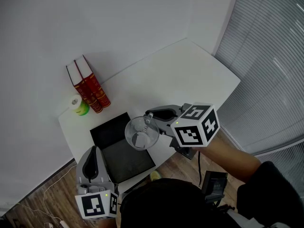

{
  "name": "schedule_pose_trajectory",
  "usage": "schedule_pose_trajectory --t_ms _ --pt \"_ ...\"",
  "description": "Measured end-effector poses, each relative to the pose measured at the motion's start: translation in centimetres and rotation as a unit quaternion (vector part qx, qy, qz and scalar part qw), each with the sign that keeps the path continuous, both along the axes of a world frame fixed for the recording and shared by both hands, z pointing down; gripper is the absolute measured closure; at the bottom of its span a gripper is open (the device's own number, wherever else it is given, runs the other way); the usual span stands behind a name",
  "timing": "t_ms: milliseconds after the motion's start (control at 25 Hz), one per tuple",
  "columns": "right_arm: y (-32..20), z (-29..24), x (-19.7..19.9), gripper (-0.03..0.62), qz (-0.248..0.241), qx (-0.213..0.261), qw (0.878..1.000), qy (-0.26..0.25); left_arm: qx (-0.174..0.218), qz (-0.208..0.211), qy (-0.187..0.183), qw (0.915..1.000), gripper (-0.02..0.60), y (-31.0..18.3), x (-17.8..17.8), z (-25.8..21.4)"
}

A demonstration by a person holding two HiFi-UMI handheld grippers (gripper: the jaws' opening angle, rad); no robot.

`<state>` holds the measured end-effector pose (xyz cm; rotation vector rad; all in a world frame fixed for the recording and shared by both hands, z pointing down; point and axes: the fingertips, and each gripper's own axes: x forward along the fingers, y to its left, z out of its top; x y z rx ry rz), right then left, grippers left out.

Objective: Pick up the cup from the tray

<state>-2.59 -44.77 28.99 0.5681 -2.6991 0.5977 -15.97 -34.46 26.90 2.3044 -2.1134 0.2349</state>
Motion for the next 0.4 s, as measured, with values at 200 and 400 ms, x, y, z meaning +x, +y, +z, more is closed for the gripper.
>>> schedule_pose_trajectory --t_ms 200,400 --pt "-0.23 0.04 -0.07 0.545 -0.001 0.002 1.000 0.002 0.001 -0.001 0.000 1.0000 0.578 -0.21 -0.09 -0.04" --pt "-0.47 0.11 -0.40 0.545 -0.002 0.001 1.000 0.002 0.001 0.000 0.000 1.0000 0.579 -0.59 -0.32 -0.04"
